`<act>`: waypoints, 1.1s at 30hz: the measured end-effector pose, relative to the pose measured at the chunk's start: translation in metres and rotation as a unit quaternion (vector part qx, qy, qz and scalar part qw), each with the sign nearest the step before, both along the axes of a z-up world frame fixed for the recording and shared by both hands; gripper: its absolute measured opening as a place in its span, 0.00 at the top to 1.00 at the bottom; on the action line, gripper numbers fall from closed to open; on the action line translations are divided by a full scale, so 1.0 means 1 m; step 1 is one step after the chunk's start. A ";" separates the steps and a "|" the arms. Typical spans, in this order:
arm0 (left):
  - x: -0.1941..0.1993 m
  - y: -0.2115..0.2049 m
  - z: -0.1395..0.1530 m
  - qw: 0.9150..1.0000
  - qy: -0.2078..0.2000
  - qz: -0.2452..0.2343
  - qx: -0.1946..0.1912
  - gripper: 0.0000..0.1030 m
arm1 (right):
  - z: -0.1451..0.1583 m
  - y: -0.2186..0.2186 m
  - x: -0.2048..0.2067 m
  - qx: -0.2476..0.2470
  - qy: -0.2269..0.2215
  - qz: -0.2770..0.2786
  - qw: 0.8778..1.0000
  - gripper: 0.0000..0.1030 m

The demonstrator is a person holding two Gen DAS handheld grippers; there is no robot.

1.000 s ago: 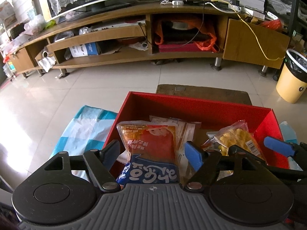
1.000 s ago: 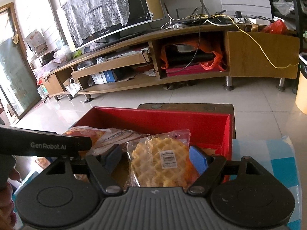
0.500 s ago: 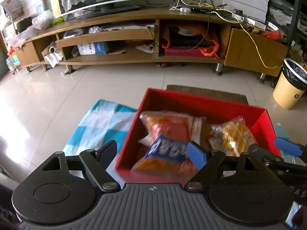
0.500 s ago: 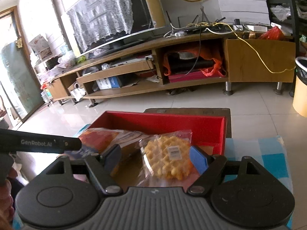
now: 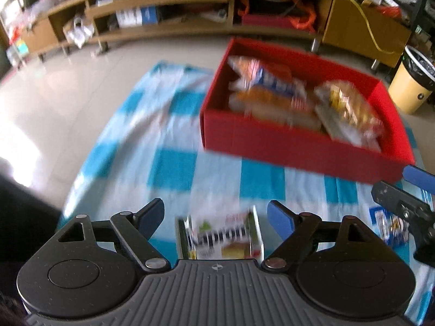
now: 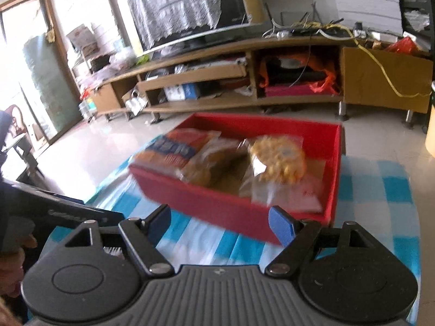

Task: Organize snacks
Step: 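Move the left tool to the Aprons wafer packet while the right tool reaches the red chip bag, then grasp the Aprons wafer packet with the left tool while the right tool grasps the red chip bag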

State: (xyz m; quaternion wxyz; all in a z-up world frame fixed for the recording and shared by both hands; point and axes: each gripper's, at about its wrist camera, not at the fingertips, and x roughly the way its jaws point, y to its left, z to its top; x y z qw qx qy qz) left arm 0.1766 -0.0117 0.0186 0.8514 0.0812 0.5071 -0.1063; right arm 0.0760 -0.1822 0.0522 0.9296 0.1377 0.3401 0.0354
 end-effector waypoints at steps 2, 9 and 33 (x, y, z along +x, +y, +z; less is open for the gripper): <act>0.000 0.000 -0.009 1.000 0.019 0.003 0.000 0.15 | -0.003 0.003 -0.008 0.004 0.007 0.004 1.000 0.27; 0.008 -0.006 -0.035 0.998 0.061 0.024 0.003 0.15 | -0.011 0.007 -0.026 0.018 0.026 0.010 0.999 0.26; -0.008 -0.005 -0.020 1.000 0.020 -0.005 0.023 0.36 | -0.041 0.034 -0.067 -0.001 0.122 0.034 0.992 0.26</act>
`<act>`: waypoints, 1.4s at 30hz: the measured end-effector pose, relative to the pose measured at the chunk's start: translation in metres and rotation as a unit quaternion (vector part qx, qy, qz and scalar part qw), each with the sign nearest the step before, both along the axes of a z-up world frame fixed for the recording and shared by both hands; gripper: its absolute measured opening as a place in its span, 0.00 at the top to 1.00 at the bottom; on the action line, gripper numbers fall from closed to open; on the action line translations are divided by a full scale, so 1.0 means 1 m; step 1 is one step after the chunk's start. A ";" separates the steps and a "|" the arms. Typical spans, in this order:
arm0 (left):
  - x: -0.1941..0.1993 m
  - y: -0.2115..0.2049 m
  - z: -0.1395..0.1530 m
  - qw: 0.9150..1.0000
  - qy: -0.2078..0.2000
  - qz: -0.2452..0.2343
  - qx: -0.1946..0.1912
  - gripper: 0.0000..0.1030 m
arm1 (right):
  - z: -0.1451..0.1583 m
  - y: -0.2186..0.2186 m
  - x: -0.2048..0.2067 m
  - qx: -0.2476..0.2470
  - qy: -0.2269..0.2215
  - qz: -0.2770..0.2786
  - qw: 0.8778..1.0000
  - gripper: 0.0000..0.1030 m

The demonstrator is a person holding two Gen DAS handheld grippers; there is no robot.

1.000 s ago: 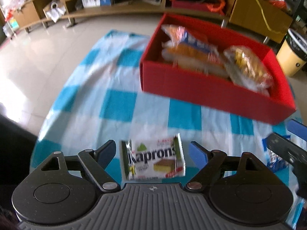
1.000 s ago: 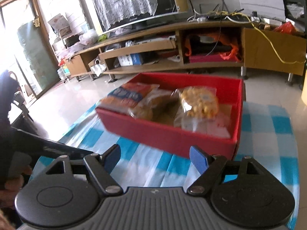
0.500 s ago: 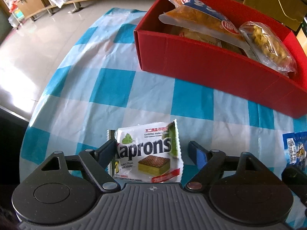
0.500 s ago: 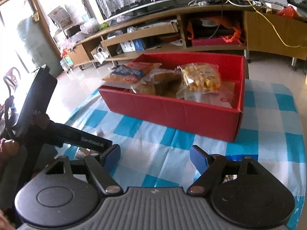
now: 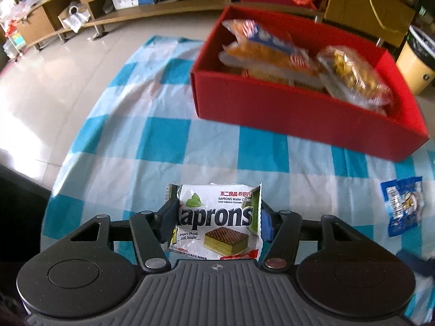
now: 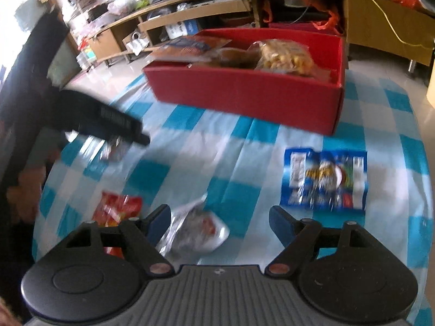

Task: Organize snacks
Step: 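Grasp the Aprons wafer packet with the left tool while the right tool grasps the red chip bag, then carry the Aprons packet and red chip bag over the red box with both tools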

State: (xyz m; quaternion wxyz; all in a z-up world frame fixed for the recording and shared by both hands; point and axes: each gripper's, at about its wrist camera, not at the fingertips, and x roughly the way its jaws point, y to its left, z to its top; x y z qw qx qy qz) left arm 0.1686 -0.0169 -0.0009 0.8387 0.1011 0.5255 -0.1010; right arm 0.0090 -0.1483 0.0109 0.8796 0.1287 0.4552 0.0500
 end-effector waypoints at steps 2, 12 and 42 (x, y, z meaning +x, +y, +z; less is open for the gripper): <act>0.000 0.006 0.004 1.000 -0.002 0.002 -0.008 0.36 | -0.001 0.008 -0.009 0.001 0.006 0.002 1.000 0.26; -0.001 0.033 0.021 0.999 -0.007 0.014 -0.040 0.36 | 0.010 0.077 0.002 0.028 0.007 0.045 0.999 0.27; -0.003 0.027 0.024 0.999 -0.039 -0.011 -0.006 0.35 | 0.030 0.055 0.025 0.068 -0.039 0.012 0.997 0.44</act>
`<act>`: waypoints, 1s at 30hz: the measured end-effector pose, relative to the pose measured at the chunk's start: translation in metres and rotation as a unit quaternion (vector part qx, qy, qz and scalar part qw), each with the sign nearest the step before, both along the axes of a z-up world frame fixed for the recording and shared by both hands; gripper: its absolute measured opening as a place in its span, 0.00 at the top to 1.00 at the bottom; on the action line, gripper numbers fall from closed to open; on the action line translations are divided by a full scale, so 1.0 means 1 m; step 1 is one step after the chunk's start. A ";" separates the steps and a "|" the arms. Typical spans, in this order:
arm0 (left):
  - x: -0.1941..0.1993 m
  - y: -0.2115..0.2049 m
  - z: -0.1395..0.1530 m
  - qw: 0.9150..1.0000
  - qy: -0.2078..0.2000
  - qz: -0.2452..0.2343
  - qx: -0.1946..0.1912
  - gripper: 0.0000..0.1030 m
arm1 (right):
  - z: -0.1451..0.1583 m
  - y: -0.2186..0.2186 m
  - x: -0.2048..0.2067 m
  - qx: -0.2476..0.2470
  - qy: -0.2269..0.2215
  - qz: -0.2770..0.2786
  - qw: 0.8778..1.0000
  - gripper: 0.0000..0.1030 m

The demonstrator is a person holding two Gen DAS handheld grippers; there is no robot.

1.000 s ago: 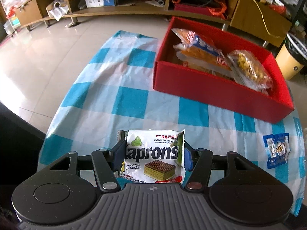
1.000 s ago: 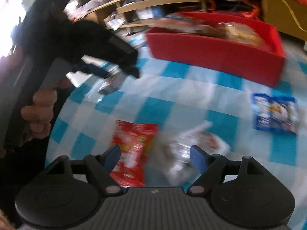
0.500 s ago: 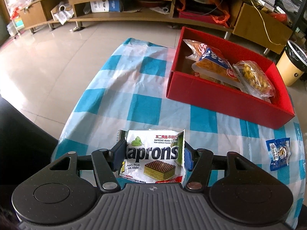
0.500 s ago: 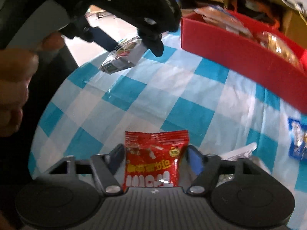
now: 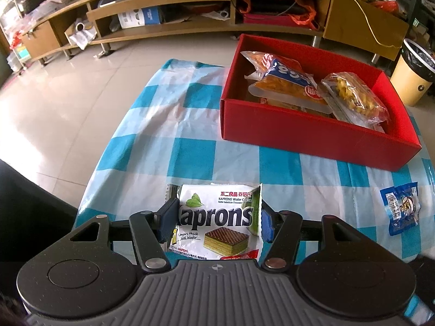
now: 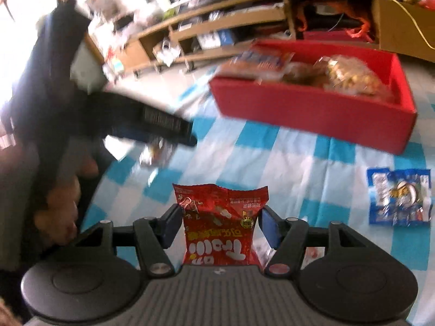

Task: Organize snacks
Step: 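Carry the Aprons packet and red chip bag over the red box with both tools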

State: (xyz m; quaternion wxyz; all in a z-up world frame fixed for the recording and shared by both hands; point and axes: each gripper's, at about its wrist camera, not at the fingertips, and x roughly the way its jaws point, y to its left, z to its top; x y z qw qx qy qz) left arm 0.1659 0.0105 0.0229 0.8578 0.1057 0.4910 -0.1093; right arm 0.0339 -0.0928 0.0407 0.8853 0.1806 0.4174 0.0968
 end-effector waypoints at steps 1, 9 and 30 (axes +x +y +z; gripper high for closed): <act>0.000 -0.001 -0.001 1.000 0.001 0.000 0.001 0.35 | 0.003 -0.004 0.001 0.005 -0.005 -0.006 1.000 0.44; -0.002 -0.016 -0.015 1.000 0.014 -0.014 0.018 0.35 | 0.004 -0.041 0.029 -0.046 -0.021 -0.045 0.998 0.64; -0.005 -0.029 -0.047 0.997 0.045 -0.034 0.059 0.35 | -0.047 -0.035 0.084 -0.103 0.052 -0.052 0.992 0.37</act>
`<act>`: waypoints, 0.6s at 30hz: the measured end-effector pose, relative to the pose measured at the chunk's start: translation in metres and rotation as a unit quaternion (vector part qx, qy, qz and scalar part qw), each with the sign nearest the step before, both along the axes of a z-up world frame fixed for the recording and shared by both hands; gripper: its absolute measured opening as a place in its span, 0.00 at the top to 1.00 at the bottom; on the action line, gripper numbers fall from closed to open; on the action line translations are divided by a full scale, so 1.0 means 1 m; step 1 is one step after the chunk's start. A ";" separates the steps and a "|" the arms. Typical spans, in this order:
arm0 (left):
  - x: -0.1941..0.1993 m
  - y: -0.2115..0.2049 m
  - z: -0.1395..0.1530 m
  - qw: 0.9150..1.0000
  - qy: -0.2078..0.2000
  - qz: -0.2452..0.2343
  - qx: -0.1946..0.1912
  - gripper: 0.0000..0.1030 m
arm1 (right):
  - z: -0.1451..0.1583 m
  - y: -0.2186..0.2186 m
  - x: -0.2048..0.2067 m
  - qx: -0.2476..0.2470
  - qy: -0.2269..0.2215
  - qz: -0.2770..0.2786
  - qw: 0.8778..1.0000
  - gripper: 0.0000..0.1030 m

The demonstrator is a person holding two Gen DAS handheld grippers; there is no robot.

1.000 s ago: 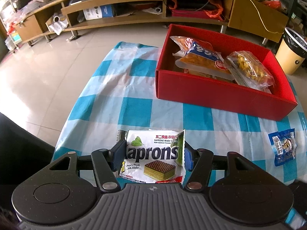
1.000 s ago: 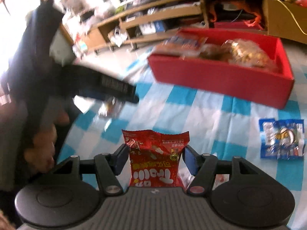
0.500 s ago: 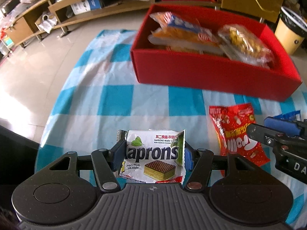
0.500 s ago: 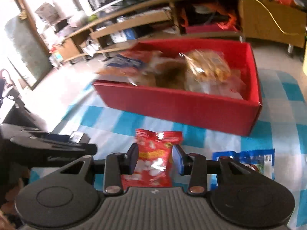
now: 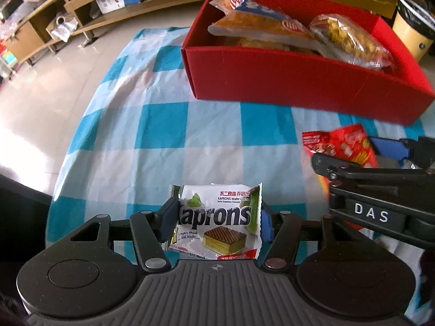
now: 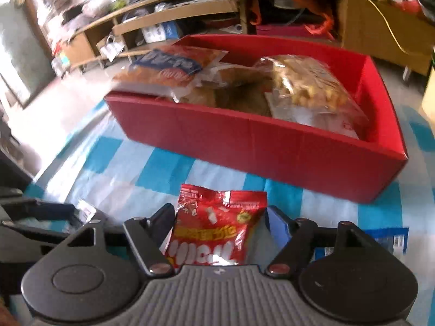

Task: Organize snacks
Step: 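Carry the Aprons packet and red chip bag over the red box with both tools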

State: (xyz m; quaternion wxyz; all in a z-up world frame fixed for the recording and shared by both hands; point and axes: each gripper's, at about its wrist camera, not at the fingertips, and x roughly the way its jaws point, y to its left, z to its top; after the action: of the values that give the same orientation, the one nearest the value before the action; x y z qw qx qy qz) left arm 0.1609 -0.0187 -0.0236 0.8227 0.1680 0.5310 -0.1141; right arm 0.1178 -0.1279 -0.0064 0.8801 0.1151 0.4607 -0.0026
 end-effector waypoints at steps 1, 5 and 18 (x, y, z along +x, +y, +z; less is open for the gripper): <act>-0.001 0.001 -0.001 1.000 -0.001 -0.003 0.001 0.35 | -0.001 0.002 -0.003 -0.010 -0.002 0.008 1.000 0.40; -0.001 0.000 -0.004 1.000 -0.006 -0.010 0.002 0.31 | -0.002 0.008 -0.020 -0.050 -0.006 0.051 0.997 0.45; 0.011 0.011 -0.002 0.999 -0.010 0.030 -0.017 0.35 | 0.004 -0.020 -0.031 0.021 -0.018 0.040 0.999 0.48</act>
State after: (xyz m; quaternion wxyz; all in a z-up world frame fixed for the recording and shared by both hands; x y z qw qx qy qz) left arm 0.1722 -0.0081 -0.0261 0.8338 0.1388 0.5255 -0.0966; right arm 0.0868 -0.1482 -0.0021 0.8849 0.1147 0.4492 0.0447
